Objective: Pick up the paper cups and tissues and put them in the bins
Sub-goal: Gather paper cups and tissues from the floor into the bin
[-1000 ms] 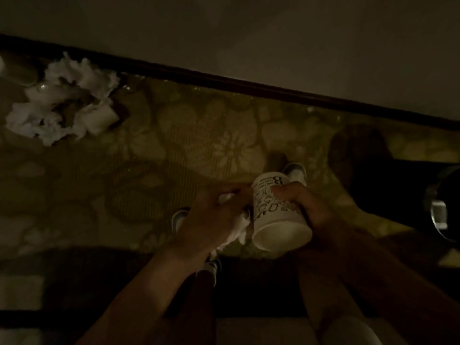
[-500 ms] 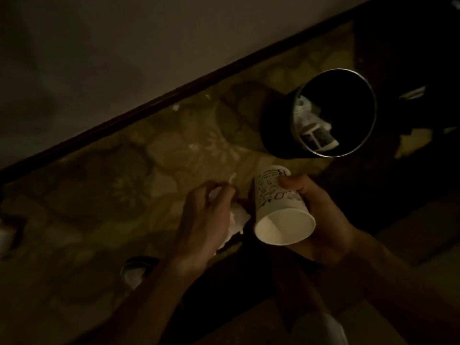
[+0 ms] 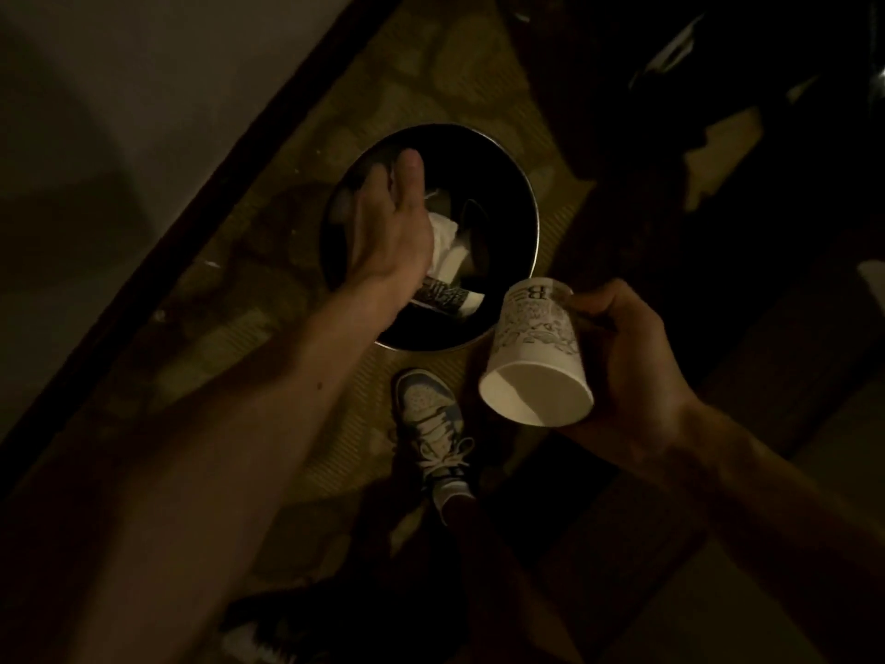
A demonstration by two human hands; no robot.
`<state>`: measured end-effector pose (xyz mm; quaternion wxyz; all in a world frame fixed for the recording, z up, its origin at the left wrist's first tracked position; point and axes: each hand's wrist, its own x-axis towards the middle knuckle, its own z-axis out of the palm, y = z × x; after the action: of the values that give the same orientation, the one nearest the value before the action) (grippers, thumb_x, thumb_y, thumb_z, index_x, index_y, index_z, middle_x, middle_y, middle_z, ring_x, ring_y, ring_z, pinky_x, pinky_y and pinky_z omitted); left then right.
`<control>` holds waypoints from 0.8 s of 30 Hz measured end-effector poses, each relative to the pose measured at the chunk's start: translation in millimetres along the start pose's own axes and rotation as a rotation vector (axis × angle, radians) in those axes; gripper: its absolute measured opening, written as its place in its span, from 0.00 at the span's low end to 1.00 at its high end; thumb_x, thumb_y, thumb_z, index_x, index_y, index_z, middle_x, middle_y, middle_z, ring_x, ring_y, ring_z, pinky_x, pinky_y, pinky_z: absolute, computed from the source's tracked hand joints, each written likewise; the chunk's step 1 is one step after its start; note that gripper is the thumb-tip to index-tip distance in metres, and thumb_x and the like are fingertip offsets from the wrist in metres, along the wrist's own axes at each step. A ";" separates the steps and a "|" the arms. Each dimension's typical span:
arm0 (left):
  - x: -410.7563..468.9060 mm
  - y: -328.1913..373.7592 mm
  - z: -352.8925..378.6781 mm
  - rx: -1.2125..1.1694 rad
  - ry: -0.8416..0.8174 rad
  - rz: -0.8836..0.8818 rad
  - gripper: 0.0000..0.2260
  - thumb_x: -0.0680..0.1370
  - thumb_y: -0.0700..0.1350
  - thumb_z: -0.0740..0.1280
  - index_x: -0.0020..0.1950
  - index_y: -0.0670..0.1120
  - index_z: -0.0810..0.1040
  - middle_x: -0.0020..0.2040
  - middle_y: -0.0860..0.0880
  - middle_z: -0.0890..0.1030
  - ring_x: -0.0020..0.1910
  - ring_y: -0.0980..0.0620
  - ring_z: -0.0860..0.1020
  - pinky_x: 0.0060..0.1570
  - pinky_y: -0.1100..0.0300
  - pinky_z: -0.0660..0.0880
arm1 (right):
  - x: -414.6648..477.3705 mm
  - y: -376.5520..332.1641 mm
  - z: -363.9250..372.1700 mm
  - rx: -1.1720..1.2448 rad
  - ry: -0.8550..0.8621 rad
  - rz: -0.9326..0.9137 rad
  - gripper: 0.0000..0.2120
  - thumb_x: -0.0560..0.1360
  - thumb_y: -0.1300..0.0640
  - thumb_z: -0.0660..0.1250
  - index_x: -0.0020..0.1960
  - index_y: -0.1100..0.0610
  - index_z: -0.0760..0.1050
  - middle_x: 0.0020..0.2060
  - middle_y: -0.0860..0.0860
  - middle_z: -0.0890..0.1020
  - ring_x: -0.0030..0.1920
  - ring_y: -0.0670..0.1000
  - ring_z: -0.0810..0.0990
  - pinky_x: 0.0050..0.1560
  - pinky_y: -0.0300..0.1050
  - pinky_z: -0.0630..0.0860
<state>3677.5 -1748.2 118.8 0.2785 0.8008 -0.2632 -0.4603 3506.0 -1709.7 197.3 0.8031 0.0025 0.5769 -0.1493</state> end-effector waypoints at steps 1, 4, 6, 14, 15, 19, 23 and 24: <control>10.2 -2.8 8.9 0.040 -0.023 0.004 0.26 0.83 0.60 0.49 0.77 0.49 0.62 0.75 0.47 0.65 0.71 0.51 0.65 0.59 0.64 0.57 | 4.5 -3.3 -3.2 0.032 -0.013 0.007 0.26 0.63 0.48 0.60 0.55 0.60 0.78 0.44 0.59 0.84 0.40 0.57 0.83 0.38 0.49 0.81; 35.3 -11.8 28.2 0.171 -0.051 0.005 0.27 0.83 0.60 0.47 0.78 0.48 0.58 0.77 0.44 0.60 0.76 0.44 0.58 0.70 0.53 0.55 | 18.0 -8.4 -8.2 0.090 -0.015 0.020 0.26 0.63 0.52 0.59 0.59 0.60 0.76 0.50 0.61 0.84 0.44 0.58 0.84 0.39 0.49 0.82; 50.0 -20.1 37.9 0.256 -0.060 -0.008 0.27 0.83 0.60 0.47 0.77 0.46 0.59 0.76 0.41 0.61 0.75 0.42 0.59 0.71 0.49 0.55 | 28.6 -10.0 -8.1 0.001 0.026 0.003 0.24 0.67 0.51 0.60 0.61 0.58 0.74 0.52 0.60 0.84 0.46 0.57 0.85 0.40 0.50 0.82; 55.7 -32.8 19.1 0.426 -0.278 0.063 0.25 0.82 0.61 0.46 0.77 0.55 0.60 0.77 0.48 0.61 0.75 0.47 0.60 0.68 0.56 0.58 | 55.2 -17.7 4.0 -0.544 0.494 -0.320 0.27 0.69 0.37 0.70 0.56 0.52 0.66 0.45 0.47 0.77 0.34 0.38 0.81 0.26 0.31 0.73; 47.8 -29.2 9.9 0.446 -0.241 0.150 0.24 0.83 0.60 0.47 0.76 0.54 0.62 0.76 0.48 0.62 0.73 0.50 0.62 0.64 0.61 0.58 | 57.2 -19.7 6.9 -0.557 0.490 -0.374 0.24 0.70 0.39 0.70 0.56 0.53 0.66 0.44 0.47 0.77 0.32 0.34 0.80 0.24 0.29 0.71; 6.7 -16.1 -23.6 0.066 -0.288 0.270 0.19 0.83 0.55 0.56 0.72 0.51 0.71 0.63 0.58 0.75 0.60 0.70 0.72 0.54 0.76 0.69 | 69.6 -29.5 29.4 -0.656 0.474 -0.533 0.20 0.73 0.43 0.70 0.54 0.50 0.64 0.44 0.45 0.76 0.36 0.35 0.81 0.28 0.30 0.75; -14.0 -17.9 -26.6 -0.128 -0.301 0.188 0.17 0.81 0.51 0.62 0.69 0.52 0.74 0.57 0.61 0.78 0.58 0.67 0.76 0.52 0.72 0.75 | 93.5 -35.2 50.4 -0.810 0.494 -0.619 0.19 0.74 0.41 0.68 0.57 0.50 0.67 0.48 0.43 0.76 0.47 0.42 0.79 0.40 0.36 0.76; -13.1 -19.5 -23.5 -0.119 -0.266 0.193 0.16 0.81 0.49 0.64 0.69 0.50 0.74 0.59 0.59 0.78 0.59 0.64 0.76 0.51 0.73 0.75 | 99.9 -37.0 54.1 -0.813 0.491 -0.631 0.18 0.75 0.43 0.68 0.58 0.52 0.69 0.47 0.43 0.77 0.46 0.41 0.79 0.39 0.32 0.75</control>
<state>3695.7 -1720.7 123.0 0.3310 0.6859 -0.3457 -0.5482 3576.1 -1778.2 128.9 0.4983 -0.4446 0.7305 -0.1430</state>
